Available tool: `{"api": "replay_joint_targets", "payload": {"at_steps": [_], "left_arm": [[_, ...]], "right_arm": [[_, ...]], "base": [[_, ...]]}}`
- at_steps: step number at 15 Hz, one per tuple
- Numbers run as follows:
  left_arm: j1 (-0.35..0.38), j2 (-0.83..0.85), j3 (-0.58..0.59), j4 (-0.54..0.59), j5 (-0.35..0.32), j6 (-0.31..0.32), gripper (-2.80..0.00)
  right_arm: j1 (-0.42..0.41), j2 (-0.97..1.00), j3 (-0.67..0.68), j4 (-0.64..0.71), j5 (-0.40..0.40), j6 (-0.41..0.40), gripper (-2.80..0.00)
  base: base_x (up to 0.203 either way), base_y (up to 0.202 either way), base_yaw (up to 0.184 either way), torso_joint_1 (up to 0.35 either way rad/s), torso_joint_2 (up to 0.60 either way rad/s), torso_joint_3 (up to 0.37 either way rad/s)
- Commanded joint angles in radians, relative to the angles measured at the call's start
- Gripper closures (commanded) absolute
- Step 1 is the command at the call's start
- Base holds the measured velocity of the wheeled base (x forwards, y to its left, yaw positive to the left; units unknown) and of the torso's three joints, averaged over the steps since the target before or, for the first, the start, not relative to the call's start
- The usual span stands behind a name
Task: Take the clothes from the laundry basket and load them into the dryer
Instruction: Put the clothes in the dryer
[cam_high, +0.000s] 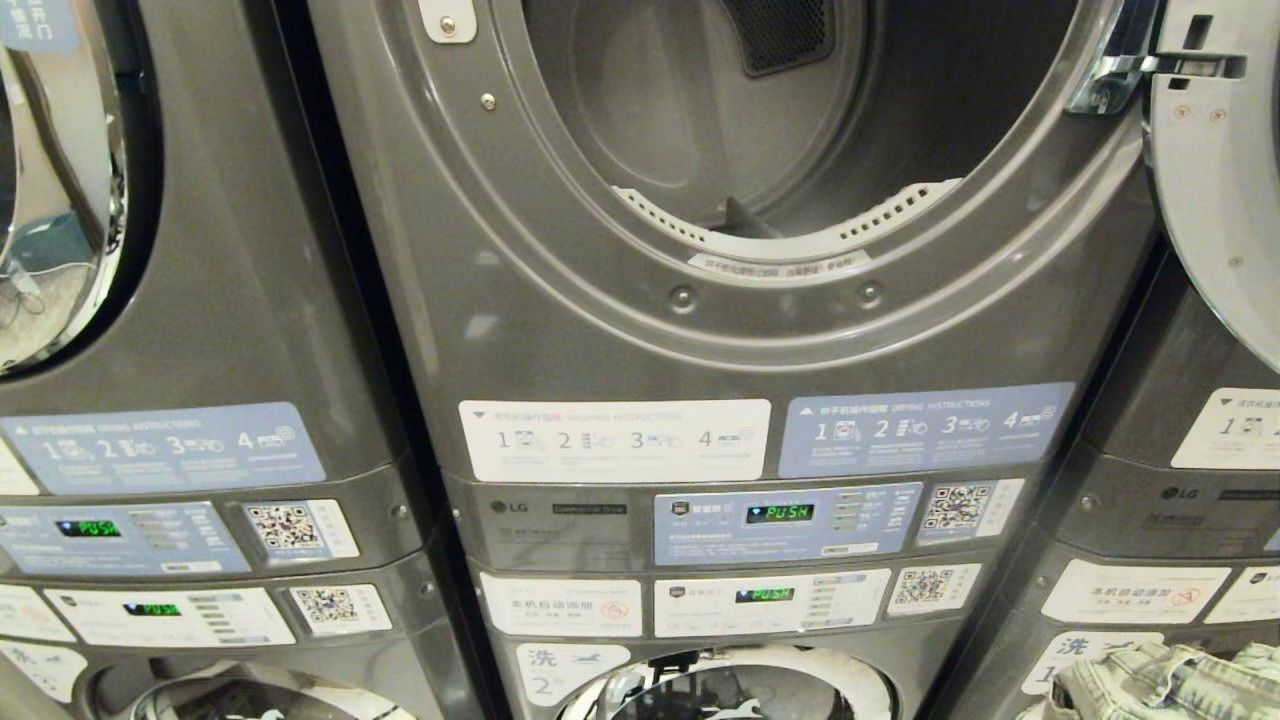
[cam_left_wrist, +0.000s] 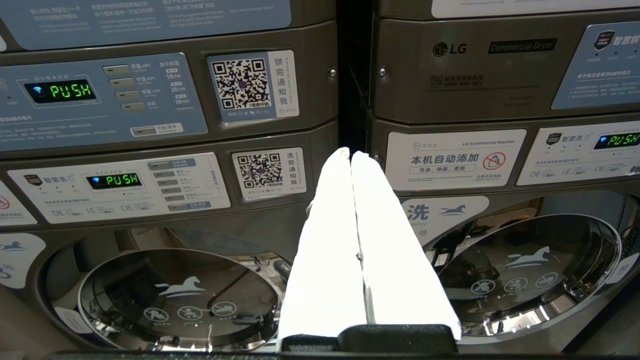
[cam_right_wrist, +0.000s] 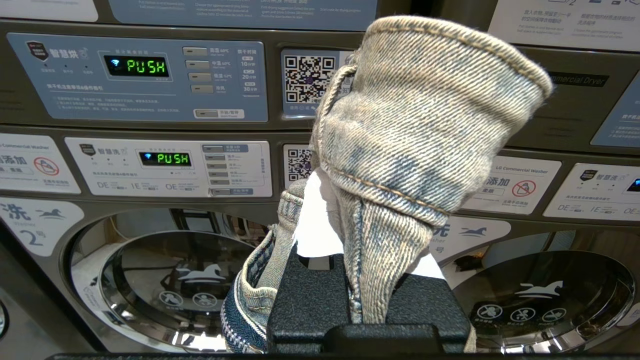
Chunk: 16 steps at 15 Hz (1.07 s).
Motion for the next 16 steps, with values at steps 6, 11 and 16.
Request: {"api": "replay_joint_targets", "payload": {"at_steps": [6,11,16], "left_arm": [[0.001,-0.002,0.0,0.002,0.001,0.001,0.0],[0.001,-0.002,0.0,0.002,0.002,-0.001,0.0],[0.001,-0.002,0.0,0.002,0.002,-0.001,0.0]], "right_arm": [[0.0,-0.001,0.0,-0.001,0.001,0.006,0.0],[0.0,-0.001,0.0,-0.001,-0.001,0.007,0.0],[0.0,-0.001,0.0,-0.001,0.0,0.006,0.0]], "base": [[0.0,0.0,0.0,0.0,0.0,0.0],[0.002,-0.008,0.173,0.004,0.0,0.003],[0.001,-0.008,0.173,0.004,0.0,0.0]]}}
